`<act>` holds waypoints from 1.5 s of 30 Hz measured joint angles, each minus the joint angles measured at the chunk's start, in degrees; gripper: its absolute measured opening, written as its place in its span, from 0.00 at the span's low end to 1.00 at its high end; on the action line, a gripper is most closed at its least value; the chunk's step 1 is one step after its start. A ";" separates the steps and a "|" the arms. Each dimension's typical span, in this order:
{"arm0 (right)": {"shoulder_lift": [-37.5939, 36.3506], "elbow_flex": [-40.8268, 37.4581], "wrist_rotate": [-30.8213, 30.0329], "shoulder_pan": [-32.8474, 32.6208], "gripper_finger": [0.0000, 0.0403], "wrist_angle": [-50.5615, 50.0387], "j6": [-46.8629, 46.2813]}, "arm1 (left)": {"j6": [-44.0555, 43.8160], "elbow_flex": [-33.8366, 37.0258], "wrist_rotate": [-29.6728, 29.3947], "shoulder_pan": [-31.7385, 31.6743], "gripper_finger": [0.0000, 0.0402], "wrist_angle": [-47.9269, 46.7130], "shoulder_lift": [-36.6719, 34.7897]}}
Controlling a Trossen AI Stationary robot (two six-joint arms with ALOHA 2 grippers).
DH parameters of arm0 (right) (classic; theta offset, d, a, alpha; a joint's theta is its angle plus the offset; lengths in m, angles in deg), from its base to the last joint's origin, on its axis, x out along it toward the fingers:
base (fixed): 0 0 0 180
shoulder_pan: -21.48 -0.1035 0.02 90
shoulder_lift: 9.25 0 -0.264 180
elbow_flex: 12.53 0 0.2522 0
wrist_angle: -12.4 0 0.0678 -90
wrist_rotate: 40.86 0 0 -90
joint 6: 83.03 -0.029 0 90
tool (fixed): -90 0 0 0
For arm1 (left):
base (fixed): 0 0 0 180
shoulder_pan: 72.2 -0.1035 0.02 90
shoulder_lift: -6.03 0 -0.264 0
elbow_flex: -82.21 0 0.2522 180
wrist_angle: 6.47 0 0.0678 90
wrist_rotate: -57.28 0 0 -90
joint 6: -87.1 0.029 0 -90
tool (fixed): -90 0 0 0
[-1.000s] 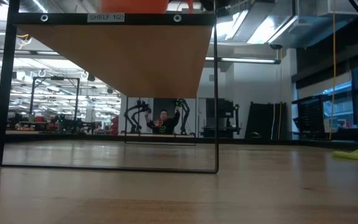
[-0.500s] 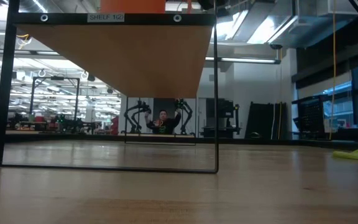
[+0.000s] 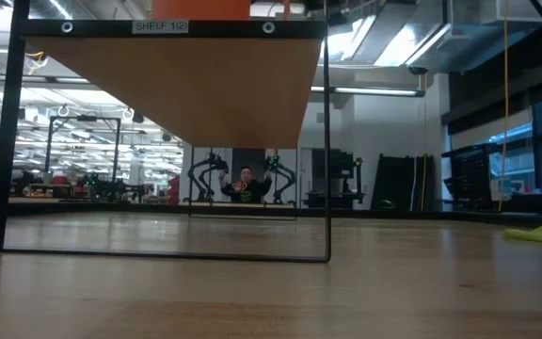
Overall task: Stack small to large cups/mugs on shelf
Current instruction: Return to Home Position
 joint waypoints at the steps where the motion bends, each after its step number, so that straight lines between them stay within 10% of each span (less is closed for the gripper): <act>1: -0.44 0.41 -1.88 0.00 0.25 -0.26 0.62 | 0.00 0.00 0.01 0.00 0.16 0.00 0.01; 8: -5.16 3.57 -12.43 0.04 0.25 5.69 12.57 | -1.28 0.00 9.90 0.01 0.16 6.19 -0.34; 19: -19.24 4.85 -6.96 -0.81 0.25 20.17 58.09 | -11.12 -0.04 29.70 -5.02 0.16 18.88 -5.78; 33: -29.93 4.66 -7.14 -1.47 0.25 7.48 52.68 | -26.27 -0.04 28.55 -5.88 0.16 25.88 -17.73; 39: -31.82 4.65 6.20 1.96 0.25 9.97 59.05 | -22.36 0.70 28.66 -5.88 0.16 26.12 -19.80; 45: -33.74 1.48 8.60 6.87 0.25 5.08 56.60 | -23.70 14.12 24.57 -5.88 0.16 34.92 -27.62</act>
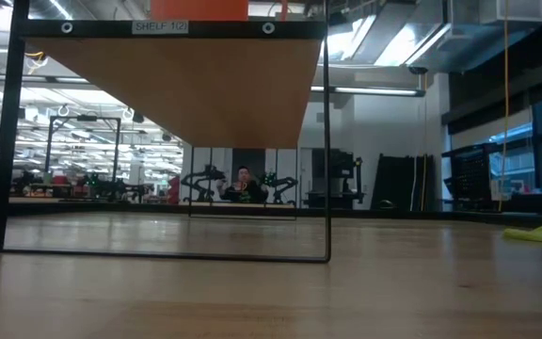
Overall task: Stack small to large cups/mugs on shelf
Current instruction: Return to Home Position
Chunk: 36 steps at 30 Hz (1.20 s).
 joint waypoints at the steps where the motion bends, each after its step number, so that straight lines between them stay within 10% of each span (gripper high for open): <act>1: -0.72 -1.68 -0.12 0.46 0.25 0.39 0.10 | -0.50 3.47 -0.10 0.00 0.16 3.54 -2.27; 12: -24.25 -40.76 6.20 9.31 0.25 27.76 -3.58 | -6.05 30.25 0.80 0.00 0.16 23.13 -26.53; 23: -48.42 -76.17 5.47 12.10 0.25 54.89 -7.83 | 0.62 33.54 -5.64 0.01 0.16 20.02 -26.90; 36: -60.17 -109.05 4.37 12.08 0.25 86.71 -14.73 | -3.12 40.15 -12.78 0.00 0.16 18.08 -26.87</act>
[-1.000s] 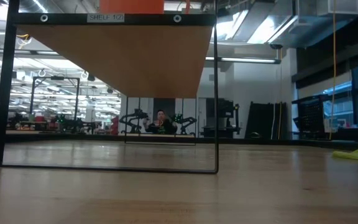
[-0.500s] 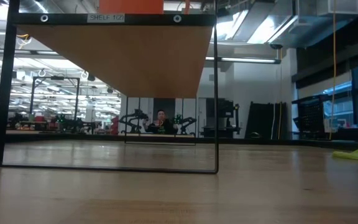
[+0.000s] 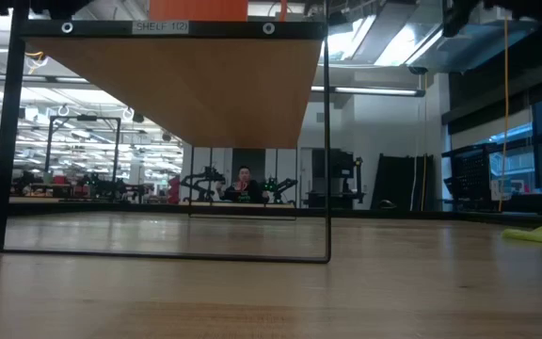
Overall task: Stack small to large cups/mugs on shelf
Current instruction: Return to Home Position
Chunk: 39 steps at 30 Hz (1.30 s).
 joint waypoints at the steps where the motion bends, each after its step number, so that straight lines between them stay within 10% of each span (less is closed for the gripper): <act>1: -0.80 -1.84 -0.02 0.09 0.25 2.10 -0.46 | -0.61 0.43 -0.02 0.00 0.16 0.25 -0.02; 17: -12.20 -22.09 -2.33 2.96 0.25 11.99 -4.96 | -14.54 12.54 -3.84 0.02 0.16 0.11 -0.02; 33: -12.69 -22.20 -3.20 2.94 0.25 -4.40 11.30 | -23.25 13.82 -12.62 0.00 0.16 -22.39 -0.02; 39: -12.69 -22.20 -3.04 2.94 0.25 -13.41 13.74 | -11.68 13.82 -13.67 0.01 0.16 -25.22 0.00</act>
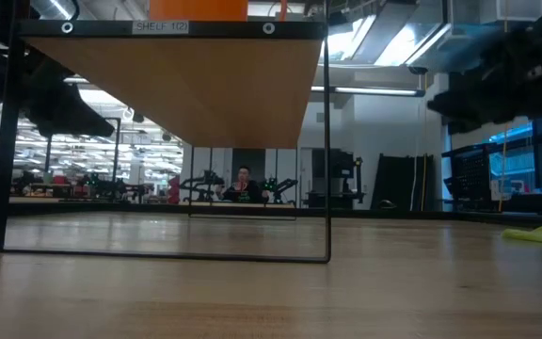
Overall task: Stack small to large cups/mugs on shelf
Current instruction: Return to Home Position
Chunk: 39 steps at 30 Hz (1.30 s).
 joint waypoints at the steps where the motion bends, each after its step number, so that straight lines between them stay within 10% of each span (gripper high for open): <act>1: 0.00 0.00 0.00 0.00 0.25 -1.66 -0.24 | 0.91 0.00 0.01 0.00 0.16 0.00 0.02; 39: 0.00 0.00 0.02 0.00 0.25 -6.70 -0.28 | 1.79 -0.09 0.43 0.01 0.16 -0.53 0.02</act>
